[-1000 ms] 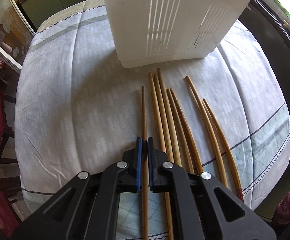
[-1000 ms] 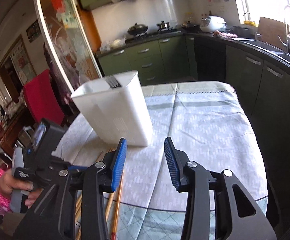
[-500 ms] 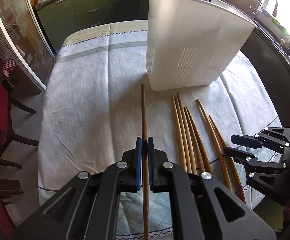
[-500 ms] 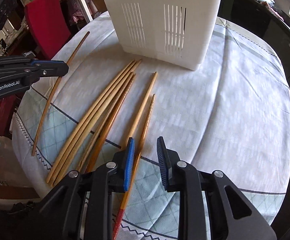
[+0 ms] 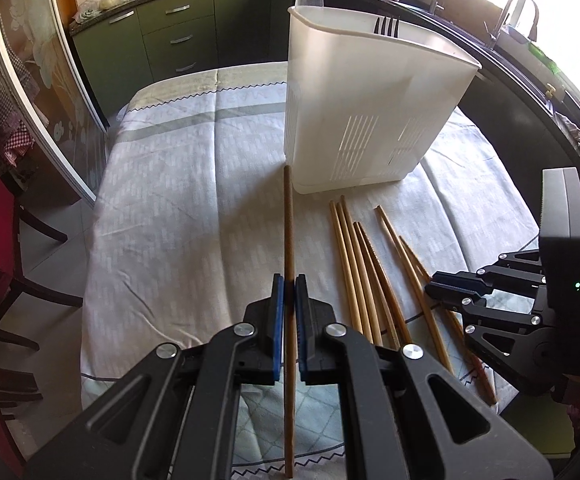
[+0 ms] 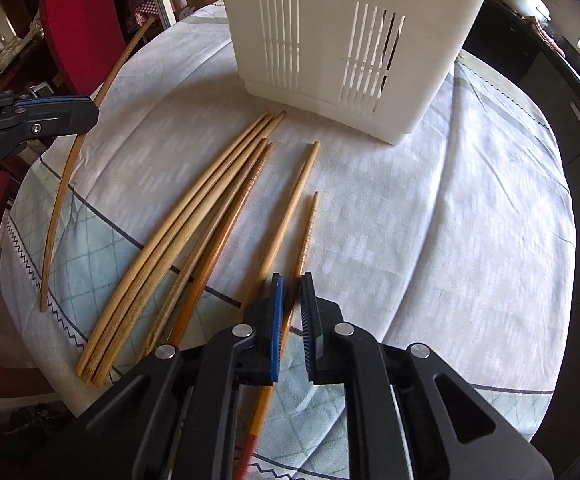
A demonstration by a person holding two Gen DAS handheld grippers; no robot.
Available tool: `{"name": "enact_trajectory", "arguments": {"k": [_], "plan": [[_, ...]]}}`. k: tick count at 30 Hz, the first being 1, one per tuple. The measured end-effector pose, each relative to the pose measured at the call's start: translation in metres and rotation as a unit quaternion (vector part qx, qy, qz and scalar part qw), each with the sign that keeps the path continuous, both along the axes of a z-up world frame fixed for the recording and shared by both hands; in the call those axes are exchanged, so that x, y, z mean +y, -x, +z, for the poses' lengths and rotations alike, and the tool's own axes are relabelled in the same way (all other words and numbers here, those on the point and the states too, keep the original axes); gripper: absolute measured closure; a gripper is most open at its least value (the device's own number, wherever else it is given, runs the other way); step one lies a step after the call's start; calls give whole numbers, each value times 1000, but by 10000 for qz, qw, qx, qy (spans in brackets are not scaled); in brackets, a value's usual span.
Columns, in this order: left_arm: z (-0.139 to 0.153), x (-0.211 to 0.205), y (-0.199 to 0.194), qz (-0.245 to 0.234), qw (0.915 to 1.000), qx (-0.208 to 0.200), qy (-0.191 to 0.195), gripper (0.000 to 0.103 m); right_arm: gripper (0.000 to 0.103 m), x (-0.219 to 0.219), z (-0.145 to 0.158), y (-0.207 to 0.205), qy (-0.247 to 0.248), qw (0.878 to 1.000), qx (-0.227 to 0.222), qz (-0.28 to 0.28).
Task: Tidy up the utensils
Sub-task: 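Grasp a red-tipped chopstick with the right gripper while the left lifts its chopstick upright, then carry both chopsticks upright to the white holder and release them inside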
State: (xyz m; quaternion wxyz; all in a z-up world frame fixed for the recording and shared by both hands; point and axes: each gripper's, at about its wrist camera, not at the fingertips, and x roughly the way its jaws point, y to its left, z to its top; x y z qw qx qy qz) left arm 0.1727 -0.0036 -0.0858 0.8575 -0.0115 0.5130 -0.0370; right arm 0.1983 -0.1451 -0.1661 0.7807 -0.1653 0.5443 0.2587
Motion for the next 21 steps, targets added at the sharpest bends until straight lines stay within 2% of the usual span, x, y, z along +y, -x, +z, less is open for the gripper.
{"name": "enact_trajectory", "arguments": {"k": [7,15,21], "plan": [[9,6,6,14,9999,-112,44,97,96,-11,13,0,-427,9989,-104,-173],[23,11,13,39,9994,-301,139,97,96,-33,79,19,-1256,9881,-821,-323],[37,14,22,16,9986,-507,140,97,96,-56,111,42,-1625,9785,-1219,-368]]}}
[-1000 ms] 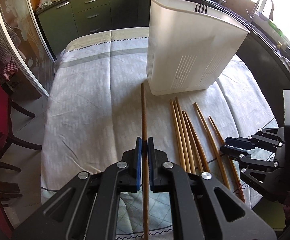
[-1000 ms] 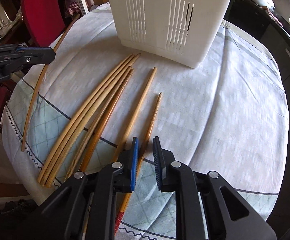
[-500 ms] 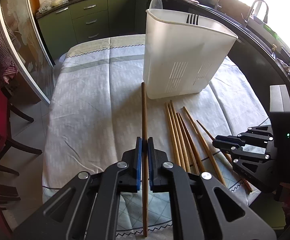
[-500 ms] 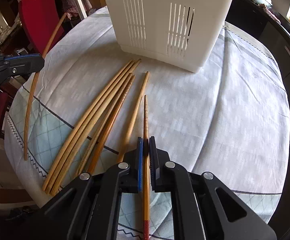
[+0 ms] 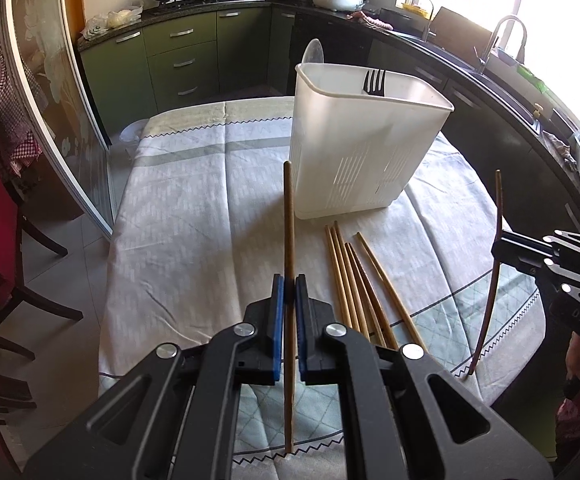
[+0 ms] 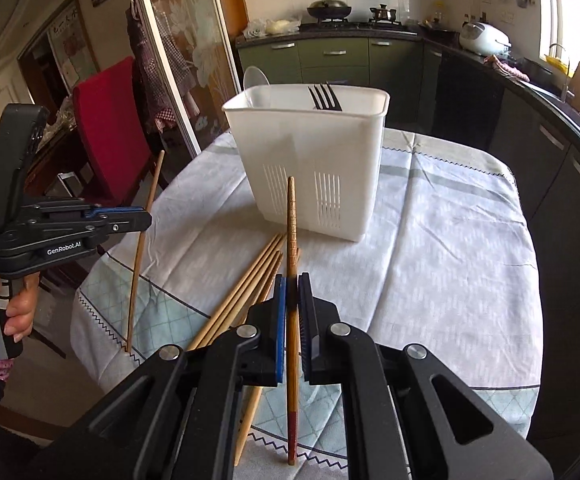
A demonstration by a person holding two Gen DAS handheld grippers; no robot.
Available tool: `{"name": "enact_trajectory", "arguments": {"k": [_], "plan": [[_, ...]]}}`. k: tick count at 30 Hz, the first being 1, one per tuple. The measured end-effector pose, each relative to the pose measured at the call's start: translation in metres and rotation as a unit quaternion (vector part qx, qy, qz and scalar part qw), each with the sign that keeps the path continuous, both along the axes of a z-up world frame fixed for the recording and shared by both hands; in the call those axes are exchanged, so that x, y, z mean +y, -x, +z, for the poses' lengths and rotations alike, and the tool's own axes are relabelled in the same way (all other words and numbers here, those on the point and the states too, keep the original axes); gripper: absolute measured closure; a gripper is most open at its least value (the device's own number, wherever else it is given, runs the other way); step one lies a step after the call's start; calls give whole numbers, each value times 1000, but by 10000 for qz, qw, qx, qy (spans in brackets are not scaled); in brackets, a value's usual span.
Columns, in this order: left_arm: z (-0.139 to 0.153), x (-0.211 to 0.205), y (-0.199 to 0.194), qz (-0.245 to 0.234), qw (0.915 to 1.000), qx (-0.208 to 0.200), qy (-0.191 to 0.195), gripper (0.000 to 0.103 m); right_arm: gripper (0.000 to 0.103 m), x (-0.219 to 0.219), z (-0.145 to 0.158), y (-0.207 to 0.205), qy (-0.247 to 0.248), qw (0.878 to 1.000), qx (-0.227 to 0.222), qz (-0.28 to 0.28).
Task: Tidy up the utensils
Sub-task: 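Carry both chopsticks upright to the white holder and release them inside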
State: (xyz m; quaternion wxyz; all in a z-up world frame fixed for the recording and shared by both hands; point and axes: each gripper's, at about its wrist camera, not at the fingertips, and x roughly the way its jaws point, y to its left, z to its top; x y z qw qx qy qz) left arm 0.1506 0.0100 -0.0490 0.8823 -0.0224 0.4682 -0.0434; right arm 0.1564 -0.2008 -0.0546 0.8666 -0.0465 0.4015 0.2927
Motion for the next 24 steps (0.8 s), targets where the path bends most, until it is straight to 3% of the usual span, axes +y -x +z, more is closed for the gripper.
{"name": "enact_trajectory", "arguments": {"k": [24], "plan": [[43,-10,17,-164,9987,-484,90,98,96,-18,39,15,-410,9981,-462,-9]]}}
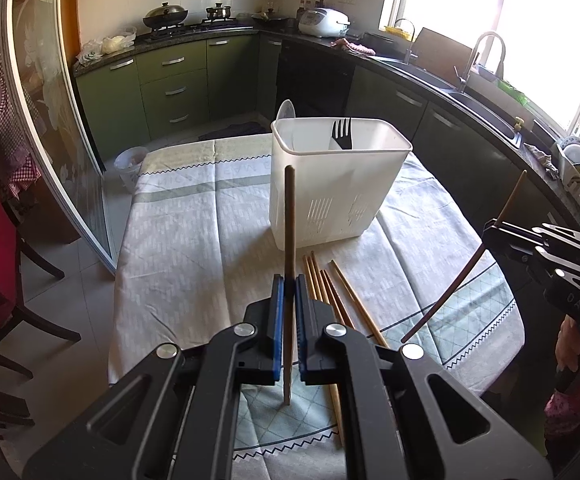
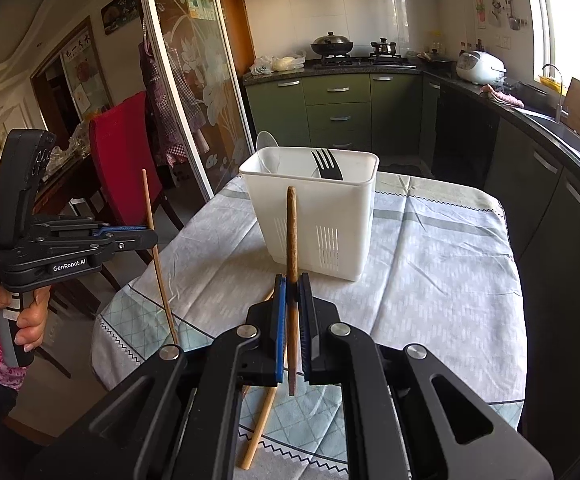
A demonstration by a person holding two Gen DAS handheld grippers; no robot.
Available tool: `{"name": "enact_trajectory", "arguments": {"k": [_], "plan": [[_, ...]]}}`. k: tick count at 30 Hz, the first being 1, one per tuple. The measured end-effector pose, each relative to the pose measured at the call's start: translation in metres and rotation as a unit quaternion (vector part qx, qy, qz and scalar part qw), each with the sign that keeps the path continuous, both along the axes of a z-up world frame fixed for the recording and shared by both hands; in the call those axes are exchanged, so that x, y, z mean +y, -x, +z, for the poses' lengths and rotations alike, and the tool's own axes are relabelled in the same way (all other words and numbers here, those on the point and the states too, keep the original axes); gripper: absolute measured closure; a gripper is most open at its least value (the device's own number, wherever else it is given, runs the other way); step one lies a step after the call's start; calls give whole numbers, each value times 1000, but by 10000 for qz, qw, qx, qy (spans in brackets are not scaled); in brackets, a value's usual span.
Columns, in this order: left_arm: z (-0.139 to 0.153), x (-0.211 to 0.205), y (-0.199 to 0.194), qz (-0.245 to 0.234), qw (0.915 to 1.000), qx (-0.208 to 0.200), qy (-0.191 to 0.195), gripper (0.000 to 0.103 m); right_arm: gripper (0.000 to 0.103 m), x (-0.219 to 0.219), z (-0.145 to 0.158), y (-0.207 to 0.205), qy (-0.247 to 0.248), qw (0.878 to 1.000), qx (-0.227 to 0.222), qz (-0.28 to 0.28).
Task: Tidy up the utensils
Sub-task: 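Carry both chopsticks upright to the white holder and release them inside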
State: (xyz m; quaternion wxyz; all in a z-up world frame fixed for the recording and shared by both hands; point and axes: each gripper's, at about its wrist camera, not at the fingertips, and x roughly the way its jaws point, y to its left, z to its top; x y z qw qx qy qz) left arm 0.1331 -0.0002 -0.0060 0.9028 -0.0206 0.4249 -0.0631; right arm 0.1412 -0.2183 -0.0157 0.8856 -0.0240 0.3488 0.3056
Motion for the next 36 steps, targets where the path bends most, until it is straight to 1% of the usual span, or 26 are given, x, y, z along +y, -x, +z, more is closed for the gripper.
{"name": "enact_trajectory", "arguments": {"k": [5,8,11,15,17,21,25,27,29,31,36], "plan": [[15,-5,-3,-77,9999,-131,49,98,96,0,17,-5,-134,9999,-79,42],[32,-8,-6,-156,9995,-254,129,98,96,-1,34,-11,-237,9996,-176,41],[59,-12,-10,-240,9983,-504,143,98,96,-4,57,-18,-406,9988,-275,14],[99,-20,-15,-428,9956,-806,217,98,96,-11,92,-34,-664,9969,-413,-47],[120,-23,-18,-461,9937,-1006,193,98,96,-13,110,-43,-770,9959,-471,-86],[157,-31,-23,-439,9886,-1438,81,98,96,-16,142,-60,-952,9932,-656,-159],[179,-34,-40,-253,9832,-1810,11,98,96,-15,165,-81,-1014,9899,-924,-367],[182,-35,-52,-132,9806,-1956,-69,98,96,-9,169,-95,-930,9893,-1009,-493],[174,-35,-70,-52,9821,-1880,-30,98,96,-2,164,-107,-804,9898,-1016,-584],[160,-36,-88,-39,9861,-1659,48,98,96,7,150,-121,-657,9916,-918,-640],[108,-36,-125,-26,9954,-959,36,98,96,24,103,-141,-300,9959,-599,-600]]}}
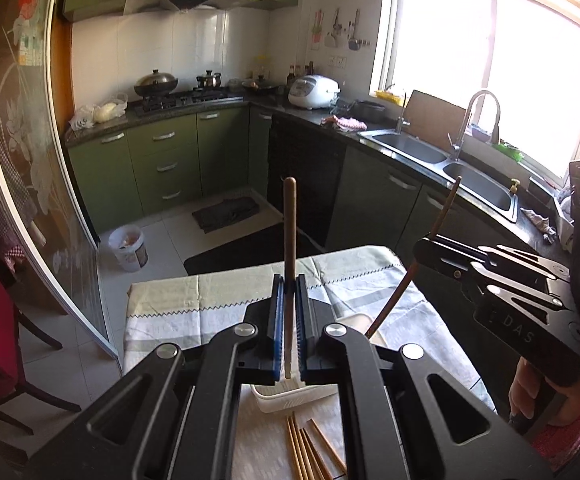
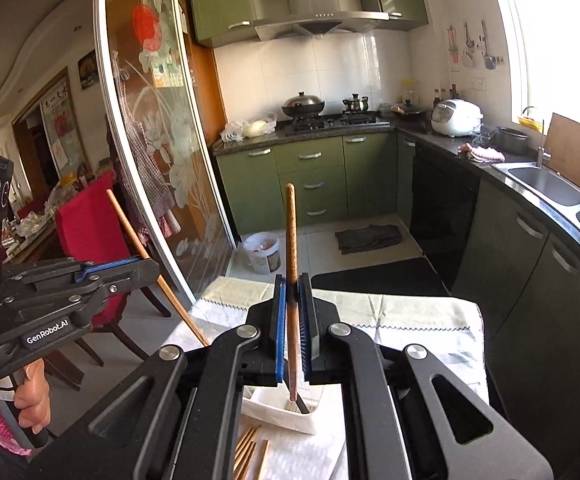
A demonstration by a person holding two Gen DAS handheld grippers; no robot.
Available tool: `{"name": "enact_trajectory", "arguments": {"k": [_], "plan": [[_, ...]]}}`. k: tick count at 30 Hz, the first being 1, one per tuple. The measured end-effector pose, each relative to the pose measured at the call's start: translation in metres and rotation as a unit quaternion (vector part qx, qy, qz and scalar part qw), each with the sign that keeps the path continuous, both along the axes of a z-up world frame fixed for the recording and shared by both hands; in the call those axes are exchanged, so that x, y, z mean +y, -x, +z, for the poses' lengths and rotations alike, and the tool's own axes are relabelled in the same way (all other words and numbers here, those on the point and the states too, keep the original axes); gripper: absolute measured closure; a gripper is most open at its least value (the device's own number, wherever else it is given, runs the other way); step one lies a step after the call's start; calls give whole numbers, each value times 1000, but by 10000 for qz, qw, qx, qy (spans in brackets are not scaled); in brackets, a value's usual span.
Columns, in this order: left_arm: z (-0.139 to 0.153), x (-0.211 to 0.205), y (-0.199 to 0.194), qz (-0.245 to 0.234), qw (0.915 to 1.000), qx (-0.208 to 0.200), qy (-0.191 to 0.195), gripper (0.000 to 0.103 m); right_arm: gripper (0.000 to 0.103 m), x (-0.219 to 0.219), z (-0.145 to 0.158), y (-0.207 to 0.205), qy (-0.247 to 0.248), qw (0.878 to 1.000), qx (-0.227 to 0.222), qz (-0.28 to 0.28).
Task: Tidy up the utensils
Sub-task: 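Carry both chopsticks upright to the white holder and release them inside, then grasp another wooden chopstick with the left gripper and lift it upright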
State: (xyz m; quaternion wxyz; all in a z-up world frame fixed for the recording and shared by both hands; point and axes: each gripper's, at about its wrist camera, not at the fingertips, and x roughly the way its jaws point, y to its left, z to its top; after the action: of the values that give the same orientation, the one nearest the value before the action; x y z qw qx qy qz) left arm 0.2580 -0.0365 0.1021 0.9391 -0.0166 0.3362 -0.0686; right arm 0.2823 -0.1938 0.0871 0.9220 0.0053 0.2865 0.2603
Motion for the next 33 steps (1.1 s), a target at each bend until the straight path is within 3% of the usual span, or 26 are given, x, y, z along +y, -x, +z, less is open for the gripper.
{"name": "enact_trajectory", "arguments": {"k": [4,6,9,15,18,21,27,30,33], "plan": [[-33,-3,-9,-84,9988,477,-90,97,96,6,-30,-7,182,9996,206,69],[-43,-5,-9,-116,9979,614,-145,96,87,4,-36,-7,163,9996,228,67],[-50,-5,-3,-145,9972,700,-198,91,85,-2,-34,-1,80,9997,208,73],[-41,-5,20,-166,9975,664,-183,67,76,-29,-28,45,-216,9995,78,196],[-53,-9,37,-243,9956,876,-229,64,75,-46,-43,74,-322,9991,117,254],[-91,-14,48,-297,9886,1443,-319,62,74,-63,-70,98,-444,9981,342,255],[-187,-14,44,-259,9610,2724,-393,62,70,-85,-129,122,-660,9924,1014,222],[-215,-11,40,-169,9528,3003,-423,69,70,-94,-149,127,-761,9892,1238,171],[-224,-8,36,-114,9503,3078,-455,70,70,-102,-163,130,-855,9866,1383,128]]}}
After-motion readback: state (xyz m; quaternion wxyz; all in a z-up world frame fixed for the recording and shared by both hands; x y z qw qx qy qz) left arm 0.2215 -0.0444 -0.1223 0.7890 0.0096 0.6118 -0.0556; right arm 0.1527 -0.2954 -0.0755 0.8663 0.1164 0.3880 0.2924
